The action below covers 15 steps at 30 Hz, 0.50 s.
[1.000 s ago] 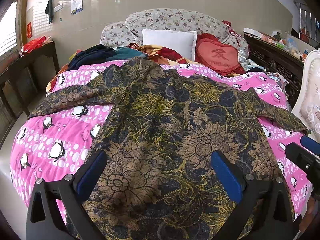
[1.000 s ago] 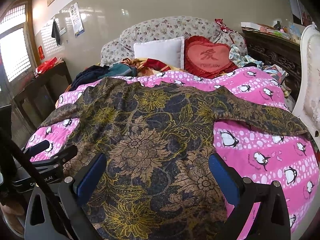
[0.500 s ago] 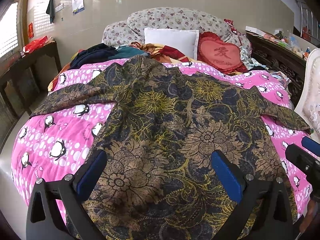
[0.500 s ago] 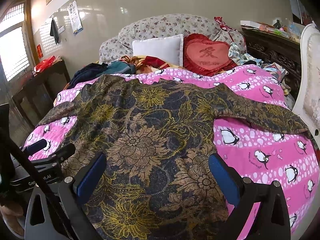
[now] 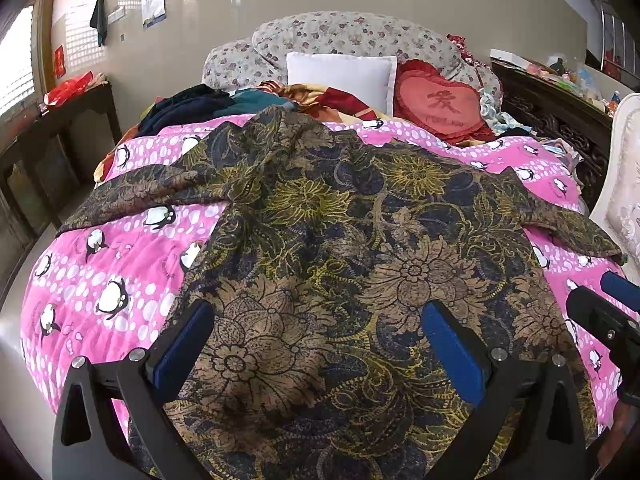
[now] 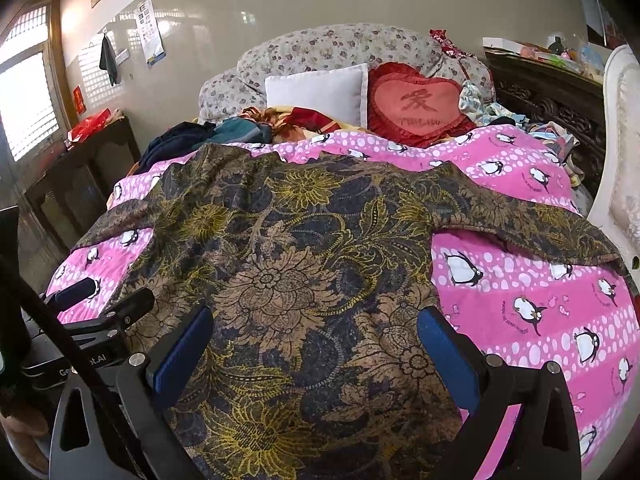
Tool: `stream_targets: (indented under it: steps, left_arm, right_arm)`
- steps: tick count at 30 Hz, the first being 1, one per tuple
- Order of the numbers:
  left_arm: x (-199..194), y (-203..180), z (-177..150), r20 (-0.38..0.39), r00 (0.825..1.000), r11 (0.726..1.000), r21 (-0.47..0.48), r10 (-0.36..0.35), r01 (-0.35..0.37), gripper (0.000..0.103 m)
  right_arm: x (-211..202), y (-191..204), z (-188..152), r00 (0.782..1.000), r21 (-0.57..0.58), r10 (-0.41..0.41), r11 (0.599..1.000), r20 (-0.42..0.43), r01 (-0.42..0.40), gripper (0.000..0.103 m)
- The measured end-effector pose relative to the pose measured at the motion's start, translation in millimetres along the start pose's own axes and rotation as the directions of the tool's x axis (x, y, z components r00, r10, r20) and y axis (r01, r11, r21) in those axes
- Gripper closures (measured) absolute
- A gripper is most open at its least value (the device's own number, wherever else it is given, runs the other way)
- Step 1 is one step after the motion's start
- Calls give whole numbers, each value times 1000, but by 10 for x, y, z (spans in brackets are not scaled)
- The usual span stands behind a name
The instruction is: Fold small clothes
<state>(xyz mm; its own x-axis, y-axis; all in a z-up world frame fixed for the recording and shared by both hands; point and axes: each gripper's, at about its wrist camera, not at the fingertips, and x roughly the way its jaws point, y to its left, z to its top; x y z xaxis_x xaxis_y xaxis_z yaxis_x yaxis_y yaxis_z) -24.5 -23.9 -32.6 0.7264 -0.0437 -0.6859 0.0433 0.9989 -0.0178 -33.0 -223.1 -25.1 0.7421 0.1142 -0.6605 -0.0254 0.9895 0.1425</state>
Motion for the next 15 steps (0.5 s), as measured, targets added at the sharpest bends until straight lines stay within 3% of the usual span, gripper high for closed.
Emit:
stream_targets:
  steps: [15]
  left_arm:
    - [114, 53, 8, -14, 1000, 1000, 2, -6, 6, 0]
  right_arm:
    - [129, 28, 48, 1000, -8, 0, 1000, -21, -1, 0]
